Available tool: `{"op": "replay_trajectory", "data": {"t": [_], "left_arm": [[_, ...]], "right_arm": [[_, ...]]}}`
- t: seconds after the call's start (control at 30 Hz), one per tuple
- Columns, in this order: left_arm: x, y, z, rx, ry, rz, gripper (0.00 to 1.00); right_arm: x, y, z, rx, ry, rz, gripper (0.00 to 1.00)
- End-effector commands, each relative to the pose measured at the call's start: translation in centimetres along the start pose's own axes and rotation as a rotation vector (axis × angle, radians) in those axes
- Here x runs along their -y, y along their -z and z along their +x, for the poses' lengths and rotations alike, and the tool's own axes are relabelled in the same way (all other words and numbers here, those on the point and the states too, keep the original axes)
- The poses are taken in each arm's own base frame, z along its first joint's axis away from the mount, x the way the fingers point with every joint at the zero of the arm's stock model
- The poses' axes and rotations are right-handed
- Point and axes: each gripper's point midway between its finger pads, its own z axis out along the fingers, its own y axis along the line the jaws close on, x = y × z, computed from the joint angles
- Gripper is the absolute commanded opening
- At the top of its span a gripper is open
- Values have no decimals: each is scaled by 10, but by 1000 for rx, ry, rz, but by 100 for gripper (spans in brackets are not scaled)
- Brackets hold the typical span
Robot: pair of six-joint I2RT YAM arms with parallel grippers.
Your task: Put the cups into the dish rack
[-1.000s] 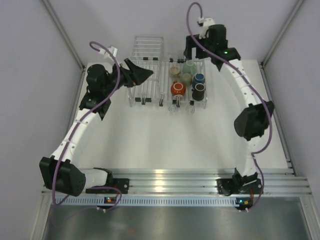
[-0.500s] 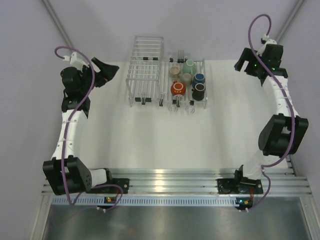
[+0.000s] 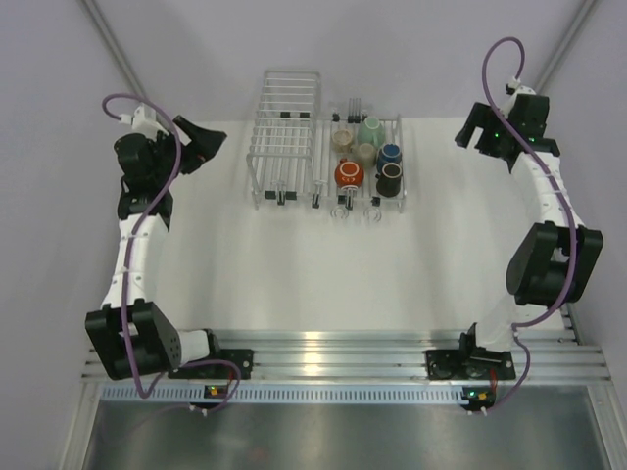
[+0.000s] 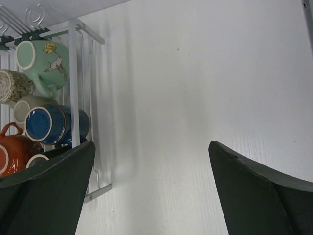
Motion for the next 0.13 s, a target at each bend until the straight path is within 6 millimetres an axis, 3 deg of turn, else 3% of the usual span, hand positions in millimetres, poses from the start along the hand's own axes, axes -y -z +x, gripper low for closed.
{"op": "replay_trajectory", "data": {"t": [0.0, 0.1], "left_arm": [[0, 4, -4, 17, -15, 15, 91], [-2, 4, -4, 21, -12, 10, 91]], "right_arm": [[-14, 10, -33, 95, 18, -47, 99], [-15, 10, -33, 99, 20, -51, 100]]}}
